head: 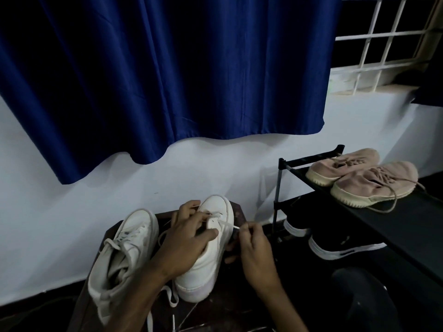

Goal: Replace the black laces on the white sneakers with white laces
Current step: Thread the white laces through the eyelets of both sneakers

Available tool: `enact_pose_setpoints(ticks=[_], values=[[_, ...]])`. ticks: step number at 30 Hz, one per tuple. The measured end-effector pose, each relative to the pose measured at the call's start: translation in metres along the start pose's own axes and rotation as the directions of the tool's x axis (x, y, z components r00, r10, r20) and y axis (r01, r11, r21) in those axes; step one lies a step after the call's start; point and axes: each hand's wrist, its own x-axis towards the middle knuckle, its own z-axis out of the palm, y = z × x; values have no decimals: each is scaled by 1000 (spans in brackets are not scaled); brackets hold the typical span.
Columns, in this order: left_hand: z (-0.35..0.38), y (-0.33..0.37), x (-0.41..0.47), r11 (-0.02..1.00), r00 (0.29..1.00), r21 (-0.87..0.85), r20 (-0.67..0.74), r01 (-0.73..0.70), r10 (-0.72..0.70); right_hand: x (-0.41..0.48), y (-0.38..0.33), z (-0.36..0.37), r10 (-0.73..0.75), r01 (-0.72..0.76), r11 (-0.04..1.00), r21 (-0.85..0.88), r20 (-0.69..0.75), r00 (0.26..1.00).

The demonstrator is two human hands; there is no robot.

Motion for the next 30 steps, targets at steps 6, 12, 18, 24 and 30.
enact_pose_setpoints(ticks=[6,12,18,24,30], values=[[3,-6,-2,999,1000,-48,-19,0,-1,10,-8,-44,110,-31,955,-294,258,960],[5,-3,-4,997,1000,-75,-26,16,-18,25,-26,-2,-268,382,789,-481,290,919],[1,0,-2,999,999,-35,-28,32,-33,23,-24,-46,-111,375,860,-346,590,800],[2,3,-2,999,999,3,-21,34,-34,30,-28,-98,129,353,679,-643,578,806],[5,6,-6,999,998,12,-33,50,-49,40,-21,-8,-324,445,816,-370,345,881]])
